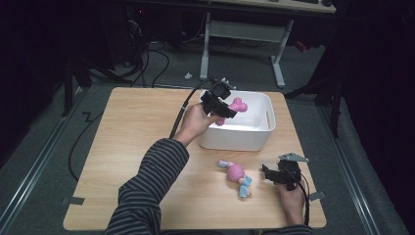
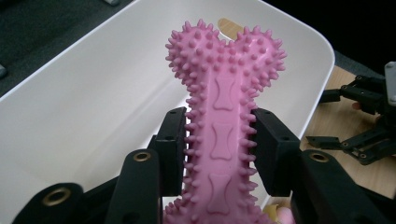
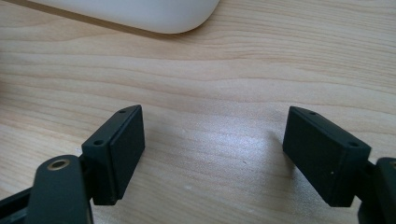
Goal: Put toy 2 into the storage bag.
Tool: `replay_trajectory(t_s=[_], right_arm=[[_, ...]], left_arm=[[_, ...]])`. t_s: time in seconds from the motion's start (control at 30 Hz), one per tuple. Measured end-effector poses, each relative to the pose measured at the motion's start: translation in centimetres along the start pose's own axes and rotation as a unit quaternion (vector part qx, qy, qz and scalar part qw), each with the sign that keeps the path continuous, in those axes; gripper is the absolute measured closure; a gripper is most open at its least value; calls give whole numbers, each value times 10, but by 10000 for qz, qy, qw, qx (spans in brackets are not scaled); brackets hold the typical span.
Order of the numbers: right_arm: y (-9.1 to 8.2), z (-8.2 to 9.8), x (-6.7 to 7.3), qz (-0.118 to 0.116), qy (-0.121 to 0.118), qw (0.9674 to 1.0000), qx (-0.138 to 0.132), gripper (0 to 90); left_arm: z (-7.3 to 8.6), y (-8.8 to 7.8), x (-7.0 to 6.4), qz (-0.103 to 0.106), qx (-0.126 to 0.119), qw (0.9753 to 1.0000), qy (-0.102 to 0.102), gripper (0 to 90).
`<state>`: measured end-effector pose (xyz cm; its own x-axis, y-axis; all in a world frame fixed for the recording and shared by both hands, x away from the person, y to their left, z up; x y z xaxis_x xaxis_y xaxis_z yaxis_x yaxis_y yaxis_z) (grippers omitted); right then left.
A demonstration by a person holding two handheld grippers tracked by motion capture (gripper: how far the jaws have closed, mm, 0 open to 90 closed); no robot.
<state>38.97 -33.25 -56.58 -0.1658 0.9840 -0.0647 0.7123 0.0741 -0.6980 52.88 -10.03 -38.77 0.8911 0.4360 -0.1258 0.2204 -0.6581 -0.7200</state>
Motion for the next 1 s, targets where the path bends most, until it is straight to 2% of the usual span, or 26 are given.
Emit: replay_trajectory(t_s=[0.13, 0.2, 0.37, 0.5, 0.57, 0.77, 1.0], right_arm=[[0, 0, 0, -4, -10, 10000, -1, 211], [0, 0, 0, 1, -6, 10000, -2, 210], [0, 0, 0, -4, -13, 10000, -3, 211], [0, 0, 0, -15, -32, 10000, -12, 211], [0, 0, 0, -12, -27, 10000, -12, 210], [0, 0, 0, -19, -32, 10000, 2, 210], [0, 0, 0, -17, -35, 10000, 0, 211]], left_arm=[[-1, 9, 2, -2, 31, 10000, -52, 580], [-3, 15, 4, -91, 10, 9999, -93, 580], [-2, 24, 3, -147, 128, 9998, -17, 580], [-2, 28, 2, -66, 136, 9999, -74, 579], [-2, 29, 2, -124, 169, 9998, -22, 579], [1, 34, 2, -104, 196, 9998, -11, 580], [6, 41, 4, -146, 242, 9996, -91, 577]])
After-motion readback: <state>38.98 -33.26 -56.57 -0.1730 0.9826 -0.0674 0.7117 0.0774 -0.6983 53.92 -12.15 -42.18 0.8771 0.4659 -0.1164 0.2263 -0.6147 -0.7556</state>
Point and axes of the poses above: each handheld gripper's, and its own axes: y roughly forward along the jaws, z roughly out of its underside, x roughly to its left, the point moved 5 cm from there along y, roughly forward along the jaws, and after that the axes turned 4 degrees about z, right-handed, at the moved point
